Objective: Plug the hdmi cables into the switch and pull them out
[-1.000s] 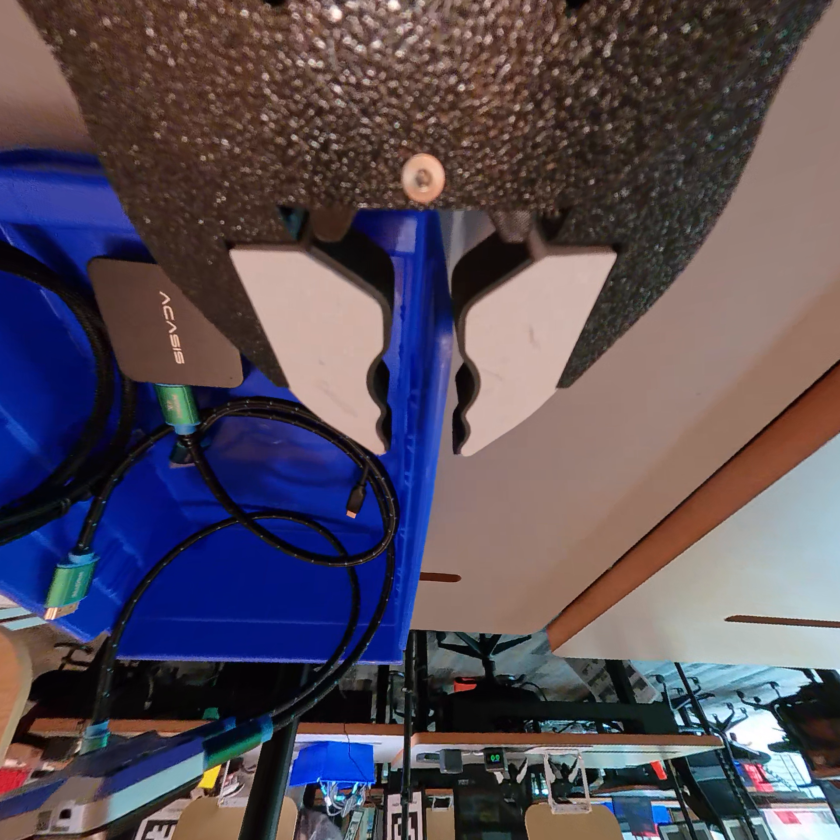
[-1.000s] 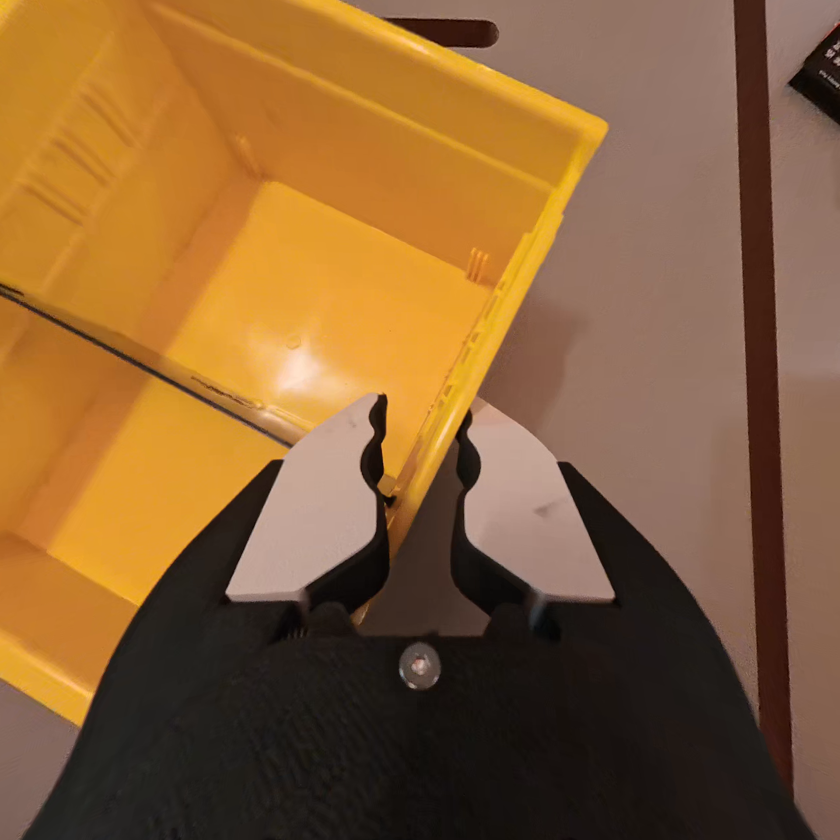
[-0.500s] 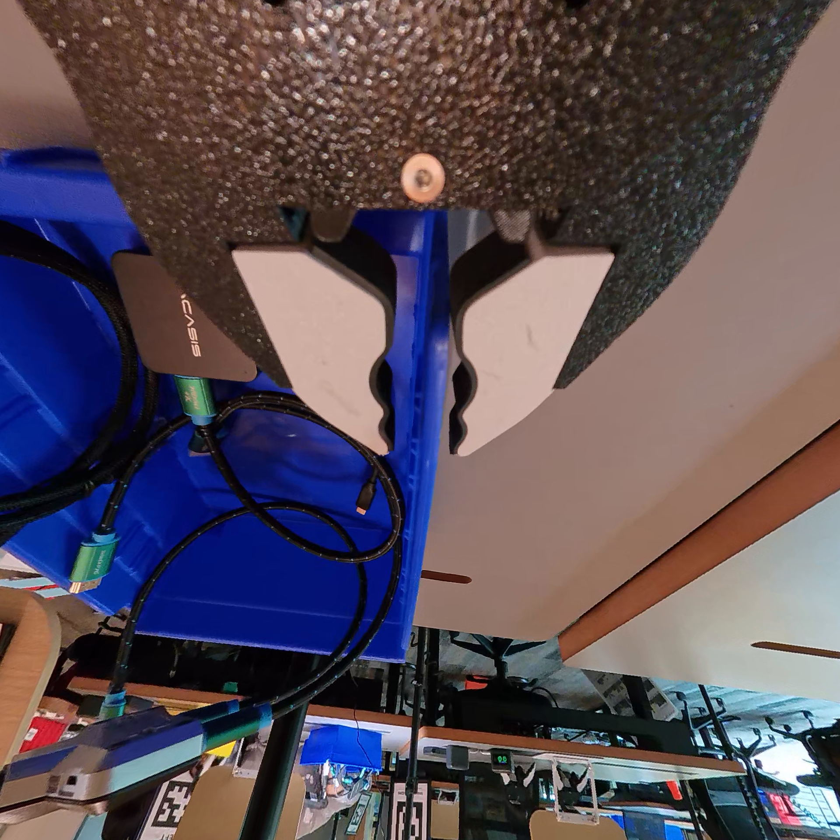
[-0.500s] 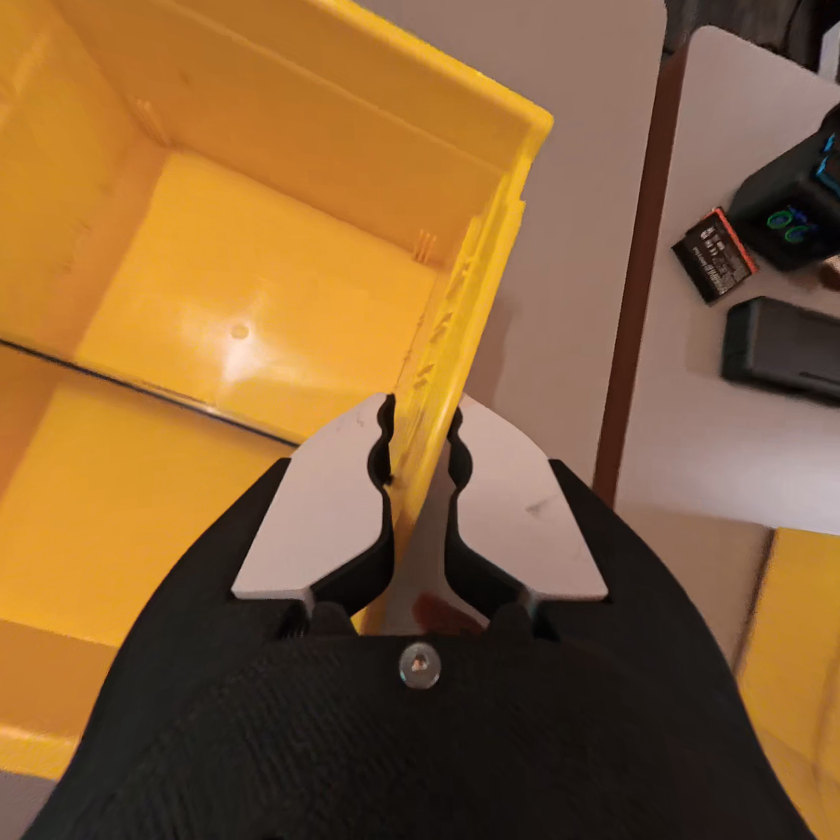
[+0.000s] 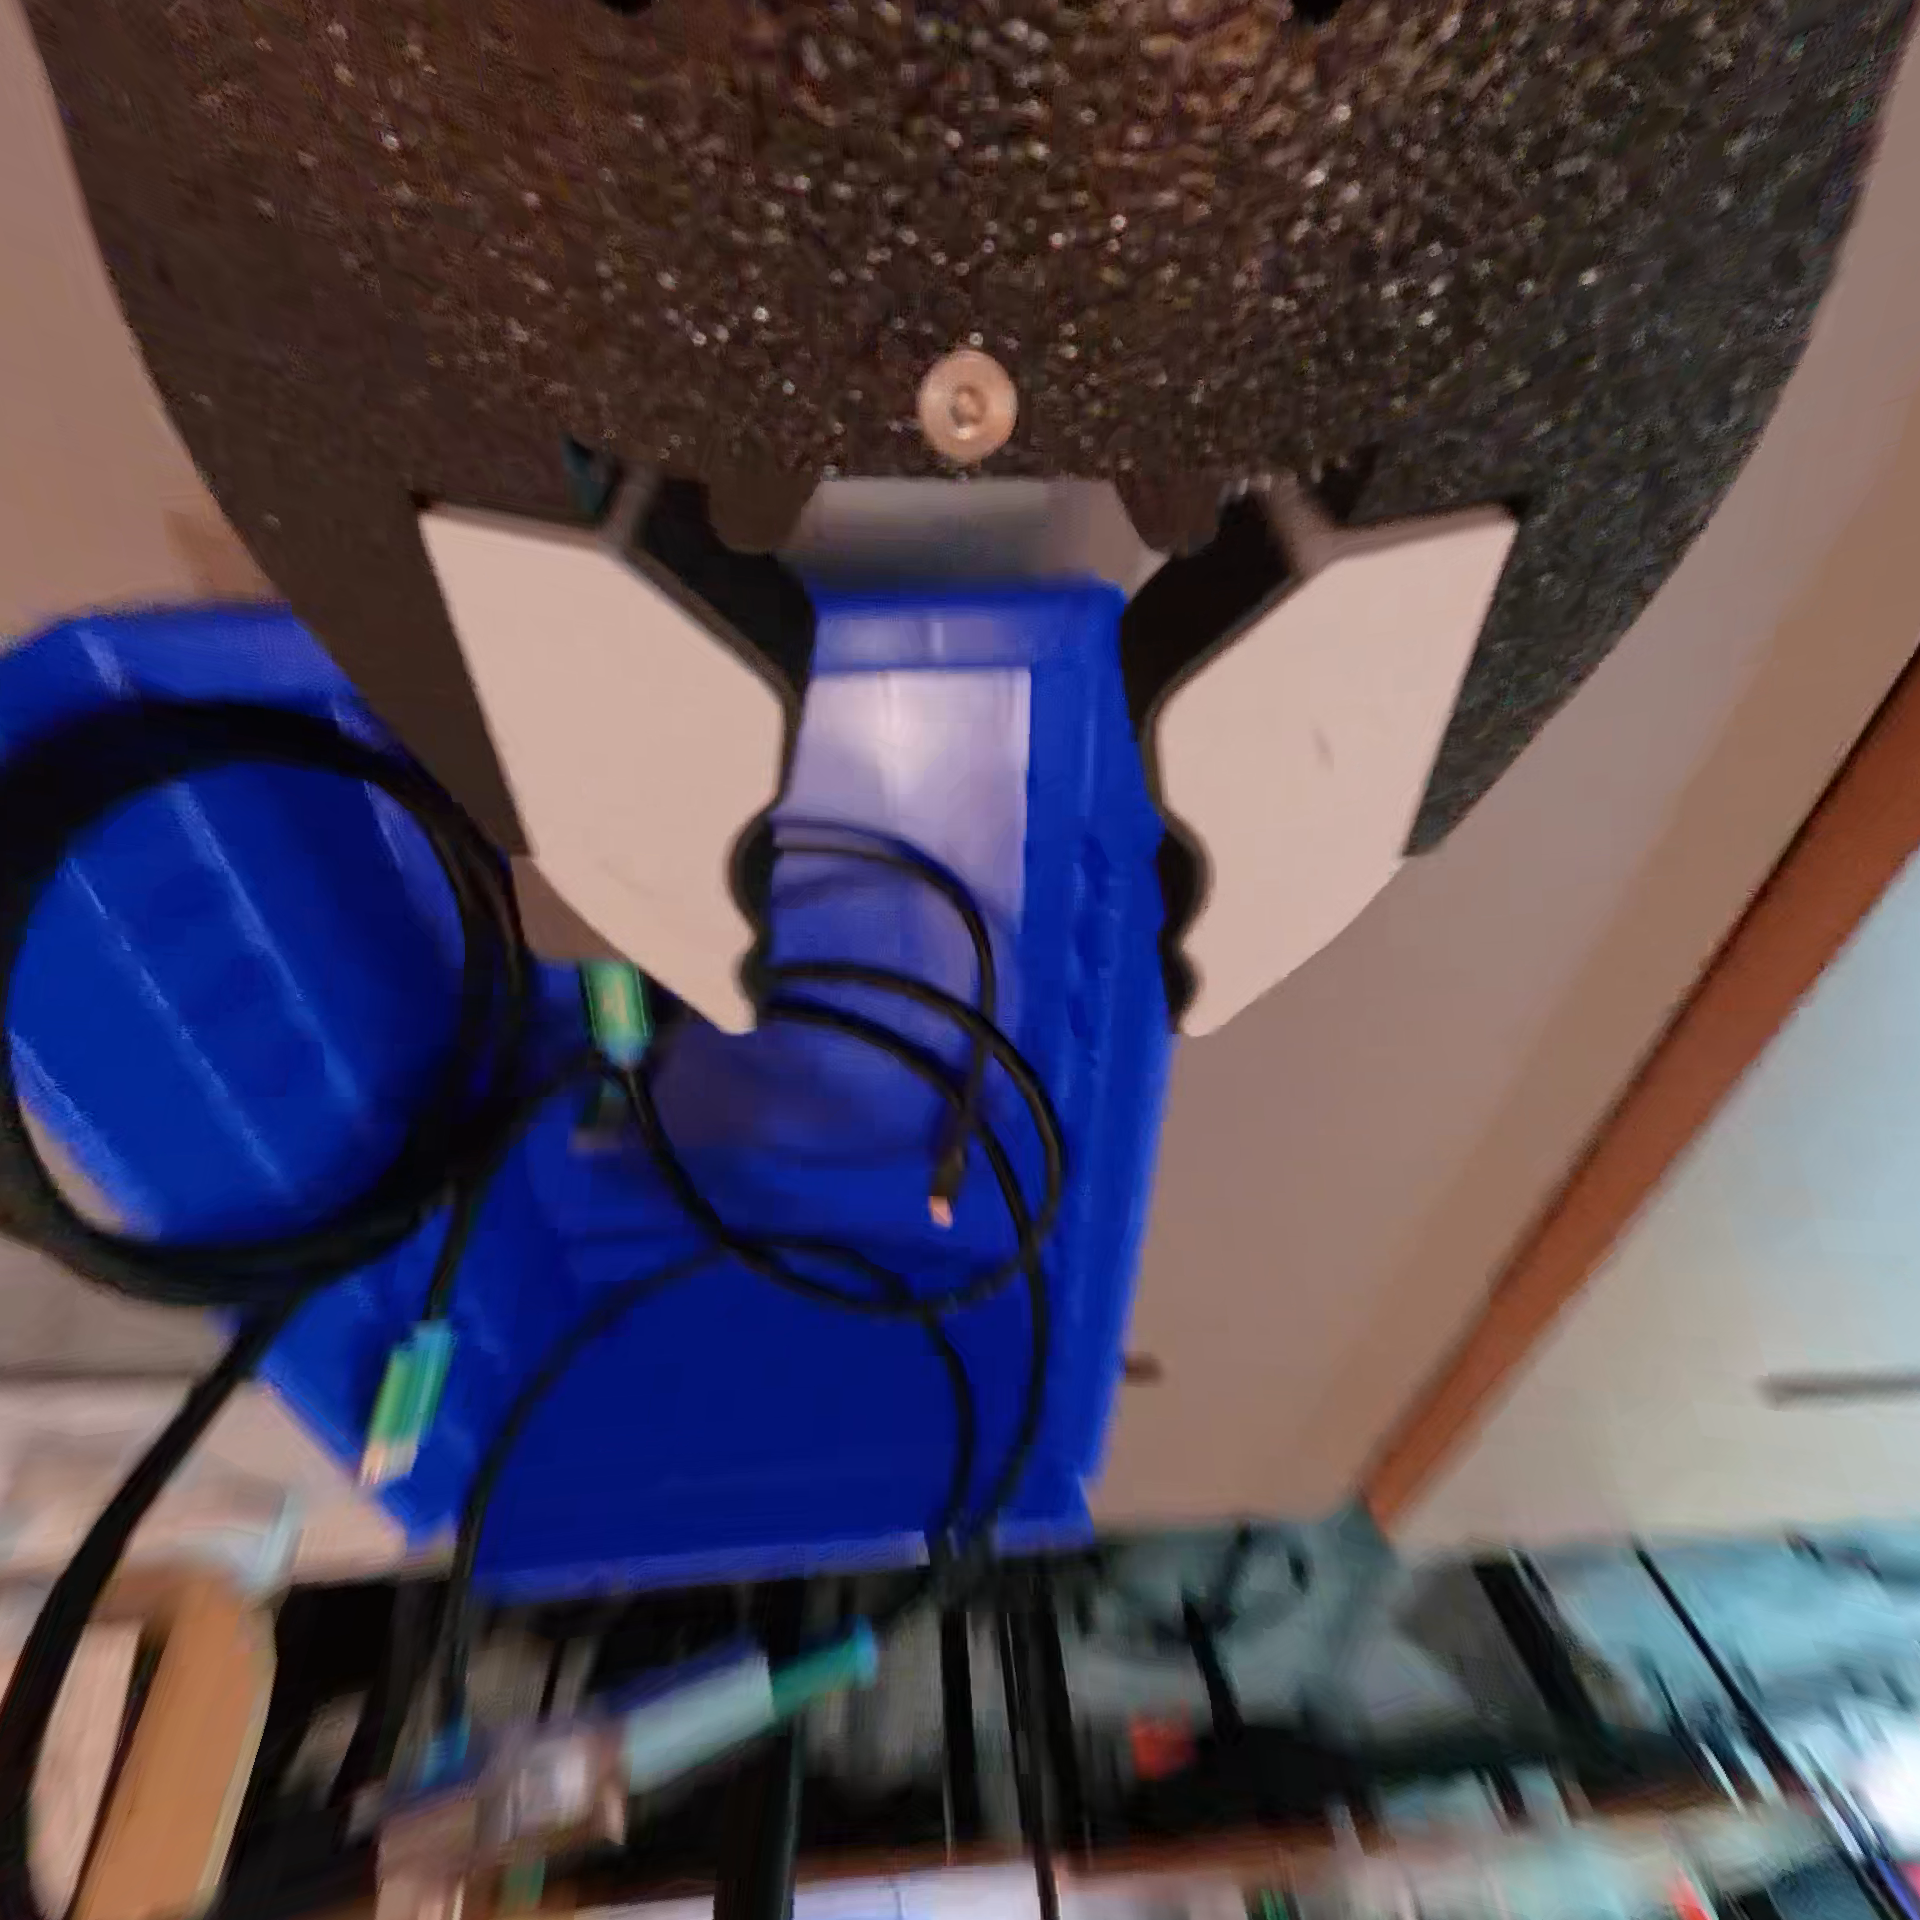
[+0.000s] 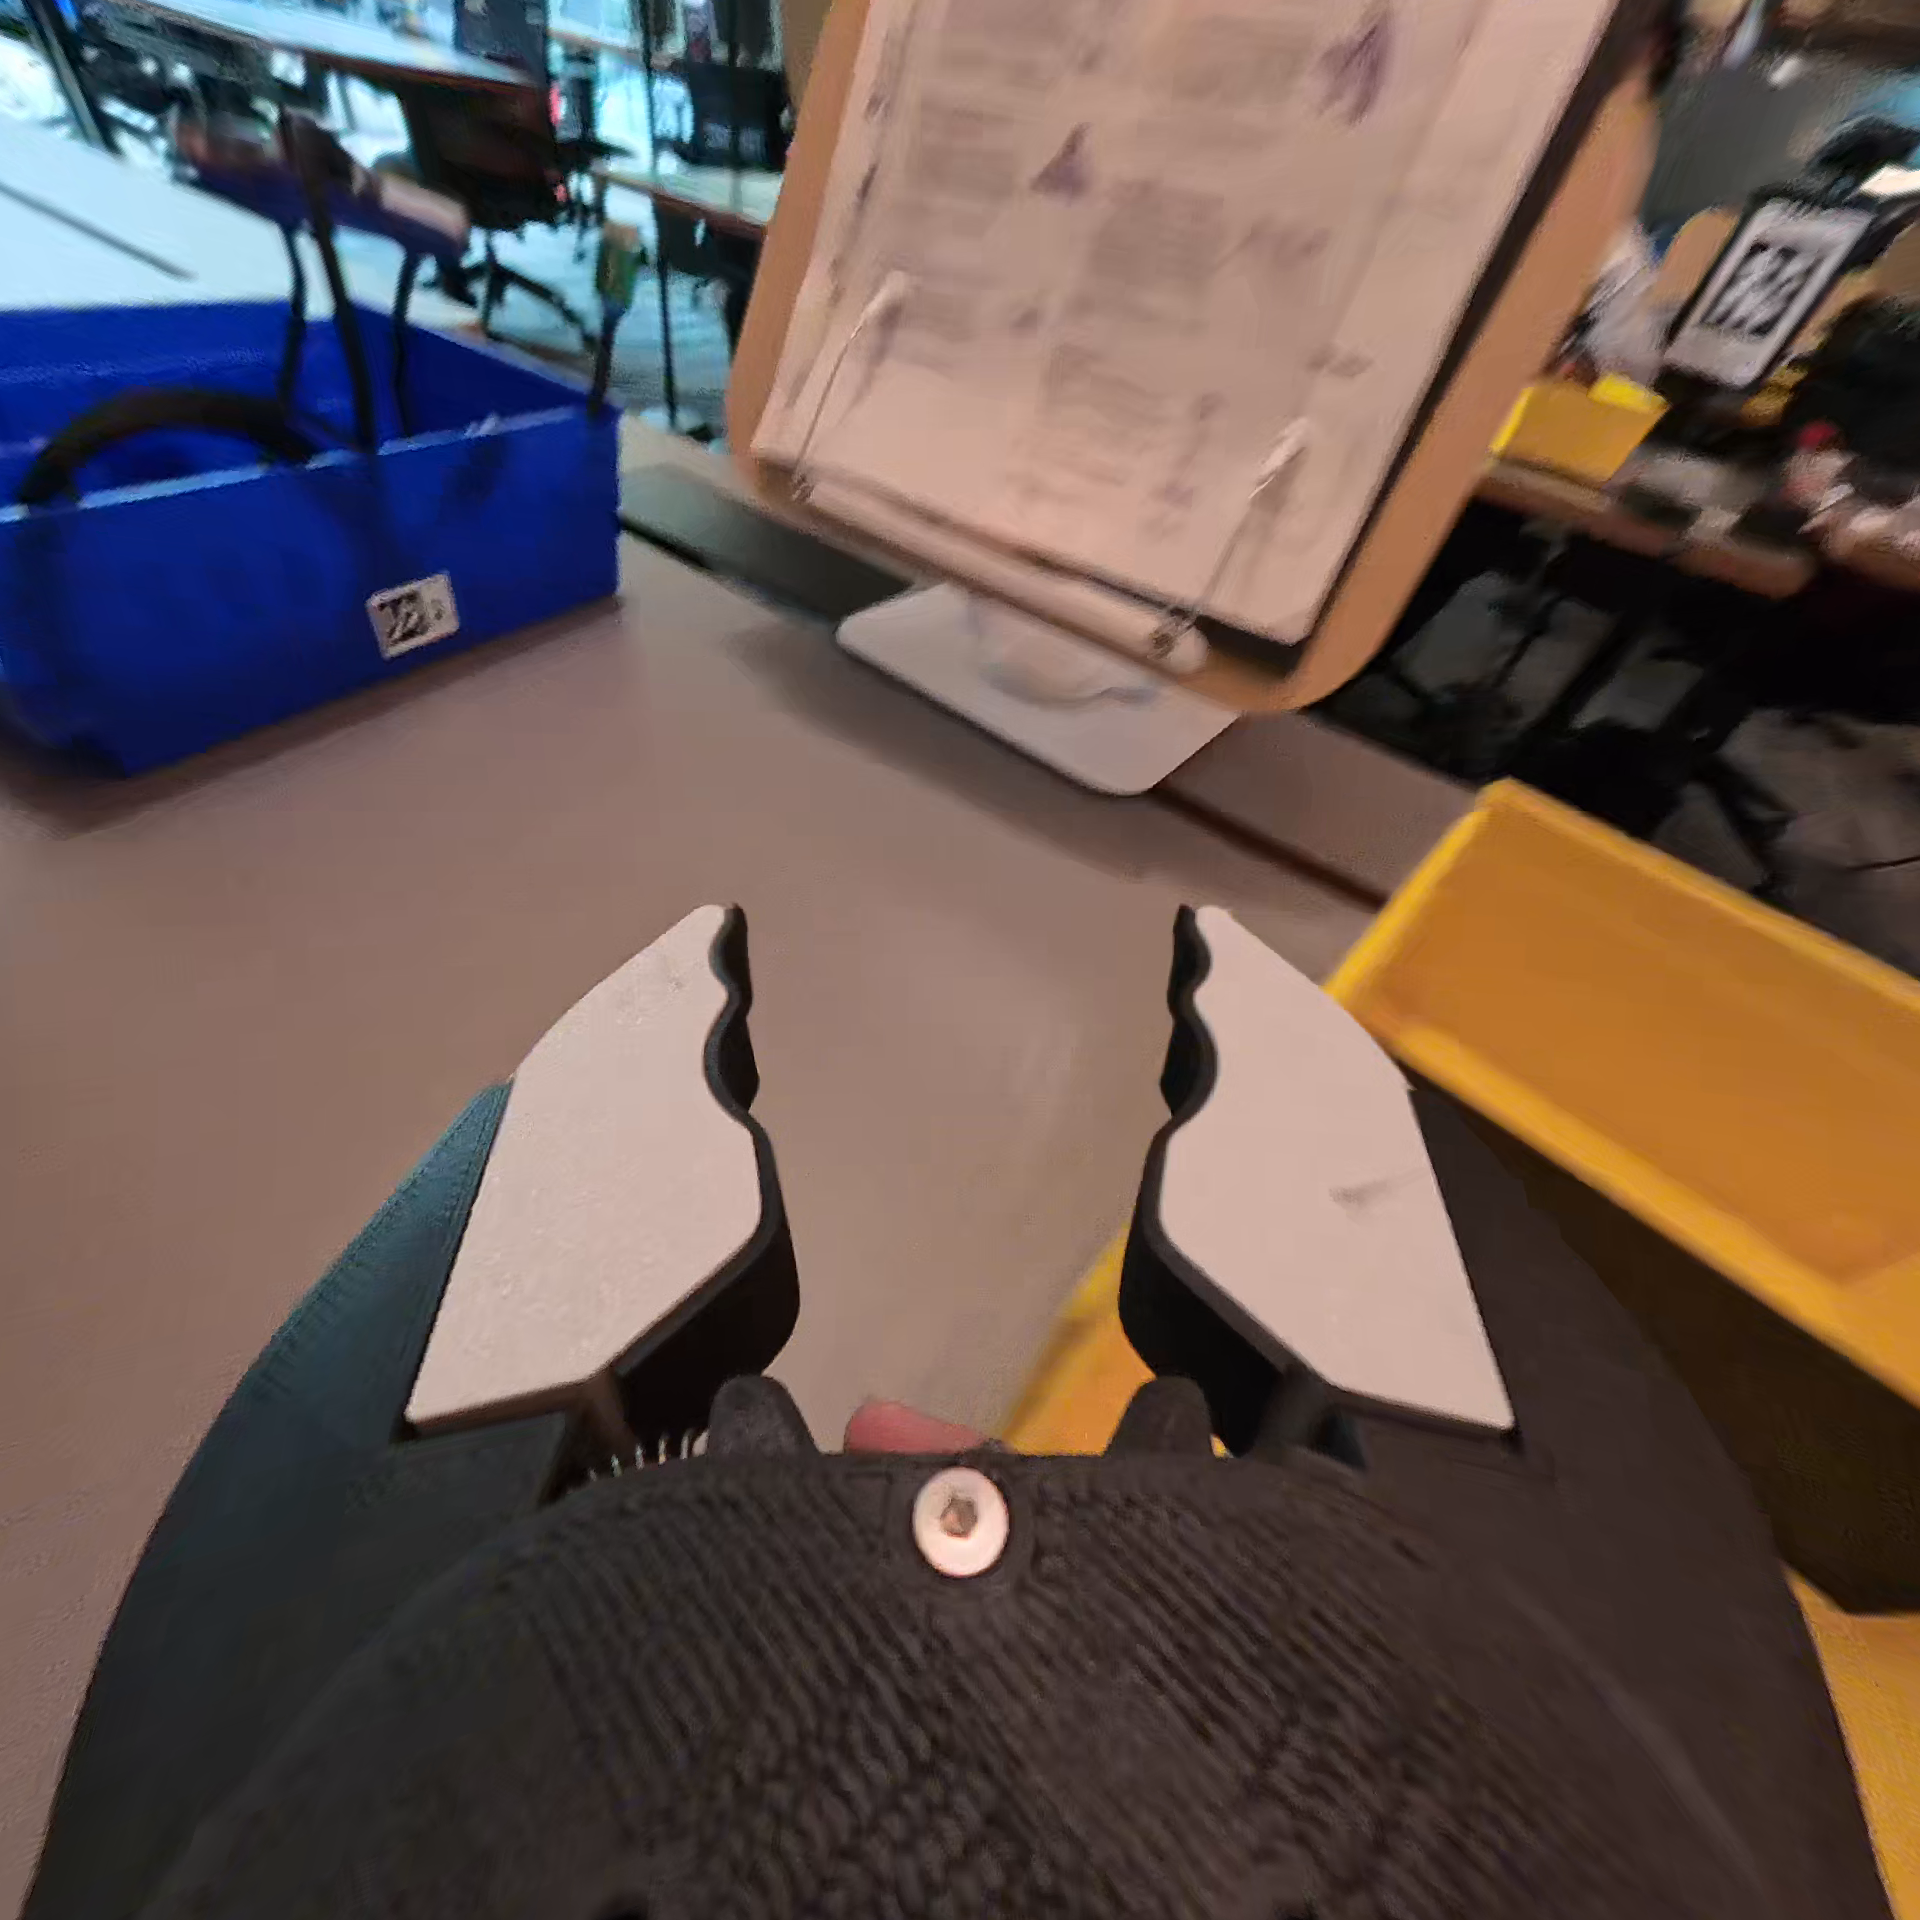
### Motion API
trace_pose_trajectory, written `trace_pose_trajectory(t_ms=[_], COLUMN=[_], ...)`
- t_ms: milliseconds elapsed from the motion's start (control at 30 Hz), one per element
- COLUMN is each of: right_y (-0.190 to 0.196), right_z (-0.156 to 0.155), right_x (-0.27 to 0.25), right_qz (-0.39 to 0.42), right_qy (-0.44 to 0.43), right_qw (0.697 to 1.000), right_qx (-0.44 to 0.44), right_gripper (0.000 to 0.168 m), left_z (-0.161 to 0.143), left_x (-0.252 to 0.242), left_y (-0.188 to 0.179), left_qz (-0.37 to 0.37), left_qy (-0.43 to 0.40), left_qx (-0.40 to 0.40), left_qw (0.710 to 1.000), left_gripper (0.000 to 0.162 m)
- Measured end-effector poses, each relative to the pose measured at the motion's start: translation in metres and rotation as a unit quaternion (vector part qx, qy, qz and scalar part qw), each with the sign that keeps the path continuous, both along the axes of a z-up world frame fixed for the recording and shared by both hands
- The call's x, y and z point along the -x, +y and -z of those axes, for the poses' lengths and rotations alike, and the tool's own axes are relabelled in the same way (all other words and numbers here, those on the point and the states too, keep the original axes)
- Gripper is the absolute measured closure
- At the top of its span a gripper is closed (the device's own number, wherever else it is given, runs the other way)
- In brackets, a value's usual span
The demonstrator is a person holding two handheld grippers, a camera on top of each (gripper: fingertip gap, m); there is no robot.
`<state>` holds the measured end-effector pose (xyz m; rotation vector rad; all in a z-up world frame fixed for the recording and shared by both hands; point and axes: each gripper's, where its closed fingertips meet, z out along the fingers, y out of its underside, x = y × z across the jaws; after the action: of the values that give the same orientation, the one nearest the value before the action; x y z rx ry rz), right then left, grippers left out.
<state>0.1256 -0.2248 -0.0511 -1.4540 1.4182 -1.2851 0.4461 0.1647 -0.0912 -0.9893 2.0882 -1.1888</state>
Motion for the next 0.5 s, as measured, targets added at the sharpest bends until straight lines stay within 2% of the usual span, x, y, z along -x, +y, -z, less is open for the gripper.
trace_pose_trajectory(t_ms=[33,67,100,167,300,467,500], right_y=[0.010,0.011,0.007,0.008,0.039,0.059,0.059], right_z=[0.017,0.026,0.030,0.021,-0.010,0.008,0.009], right_x=[-0.006,-0.013,-0.018,-0.027,-0.032,-0.035,-0.035], right_qz=[-0.008,0.001,0.016,0.025,-0.049,-0.121,-0.122], right_qy=[0.019,0.032,0.044,0.027,-0.055,-0.033,-0.030], right_qw=[1.000,0.999,0.997,0.995,0.987,0.984,0.983], right_qx=[-0.002,0.024,0.054,0.089,0.143,0.124,0.134], right_gripper=[0.088,0.066,0.069,0.075,0.073,0.073,0.073], left_z=[0.012,0.025,0.035,0.041,0.055,0.070,0.077], left_x=[0.011,0.024,0.033,0.036,0.049,0.039,0.040], left_y=[-0.006,-0.013,-0.017,-0.021,-0.047,-0.065,-0.063], left_qz=[0.013,0.040,0.056,0.062,0.115,0.112,0.100], left_qy=[0.042,0.082,0.108,0.105,0.190,0.264,0.299], left_qx=[-0.044,-0.091,-0.144,-0.219,-0.229,-0.278,-0.293], left_qw=[0.998,0.992,0.982,0.968,0.948,0.917,0.903], left_gripper=[0.093,0.091,0.089,0.084,0.083,0.090,0.091])
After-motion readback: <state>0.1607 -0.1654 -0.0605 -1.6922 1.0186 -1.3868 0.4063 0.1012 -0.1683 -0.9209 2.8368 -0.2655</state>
